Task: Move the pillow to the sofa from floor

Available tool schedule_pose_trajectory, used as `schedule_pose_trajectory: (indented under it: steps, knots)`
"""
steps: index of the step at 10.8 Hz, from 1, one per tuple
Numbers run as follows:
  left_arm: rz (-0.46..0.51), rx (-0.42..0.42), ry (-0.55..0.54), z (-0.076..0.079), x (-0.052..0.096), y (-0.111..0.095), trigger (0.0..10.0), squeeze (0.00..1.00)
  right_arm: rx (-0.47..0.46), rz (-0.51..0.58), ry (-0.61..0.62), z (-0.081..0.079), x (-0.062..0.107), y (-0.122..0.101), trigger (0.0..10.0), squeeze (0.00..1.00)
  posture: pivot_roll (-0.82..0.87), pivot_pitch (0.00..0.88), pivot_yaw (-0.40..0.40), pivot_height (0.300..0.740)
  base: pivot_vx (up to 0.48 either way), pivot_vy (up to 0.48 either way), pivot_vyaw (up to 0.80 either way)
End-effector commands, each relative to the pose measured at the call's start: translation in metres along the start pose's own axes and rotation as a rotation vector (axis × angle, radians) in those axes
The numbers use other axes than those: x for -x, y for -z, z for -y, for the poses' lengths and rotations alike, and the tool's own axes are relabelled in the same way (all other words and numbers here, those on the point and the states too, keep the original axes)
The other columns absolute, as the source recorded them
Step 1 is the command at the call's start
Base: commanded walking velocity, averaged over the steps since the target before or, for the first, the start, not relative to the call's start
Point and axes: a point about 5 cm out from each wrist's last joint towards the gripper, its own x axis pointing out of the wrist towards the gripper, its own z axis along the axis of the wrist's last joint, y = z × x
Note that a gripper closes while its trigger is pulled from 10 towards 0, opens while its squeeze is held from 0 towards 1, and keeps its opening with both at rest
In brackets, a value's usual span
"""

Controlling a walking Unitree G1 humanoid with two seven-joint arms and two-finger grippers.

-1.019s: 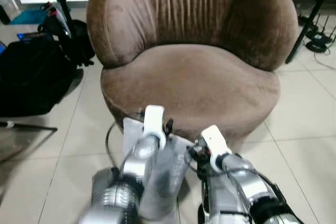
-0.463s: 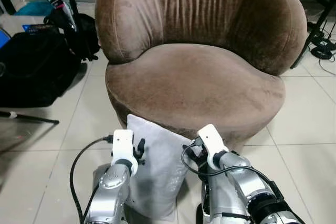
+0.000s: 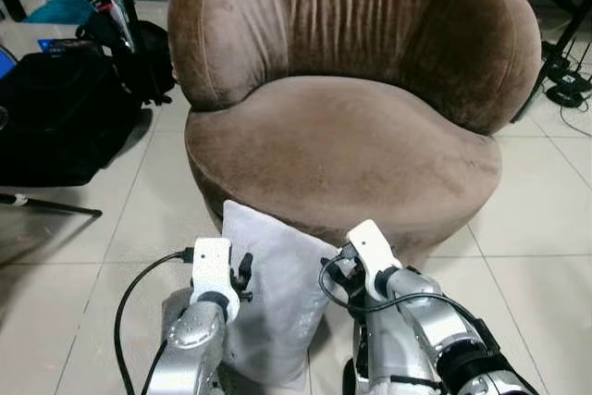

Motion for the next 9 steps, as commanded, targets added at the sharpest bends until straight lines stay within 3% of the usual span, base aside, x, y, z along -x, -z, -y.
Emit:
schedule_pose_trajectory:
  steps: [1,4,6,9]
  knots:
    - [-0.004,0.026,0.028,0.013,0.001,0.0,10.0,0.0,0.022,0.002,-0.001,0.004,0.0,-0.003,10.0,0.0,-0.09,0.003,-0.06,0.463,0.0,0.0,0.0]
    - [-0.026,0.041,0.013,0.013,0.01,0.008,10.0,0.0,0.034,0.003,-0.019,0.003,0.0,-0.002,10.0,0.0,-0.08,0.0,-0.065,0.463,0.0,0.0,0.0]
    - [-0.011,0.031,0.037,0.019,0.025,0.013,10.0,0.0,0.037,0.031,-0.052,-0.003,0.004,0.0,10.0,0.0,-0.07,0.0,-0.069,0.463,0.0,0.0,0.0]
    - [-0.046,0.063,0.026,0.018,0.026,0.023,10.0,0.0,0.022,0.033,-0.051,-0.001,0.008,0.003,10.0,0.0,-0.07,0.0,-0.075,0.463,0.0,0.0,0.0]
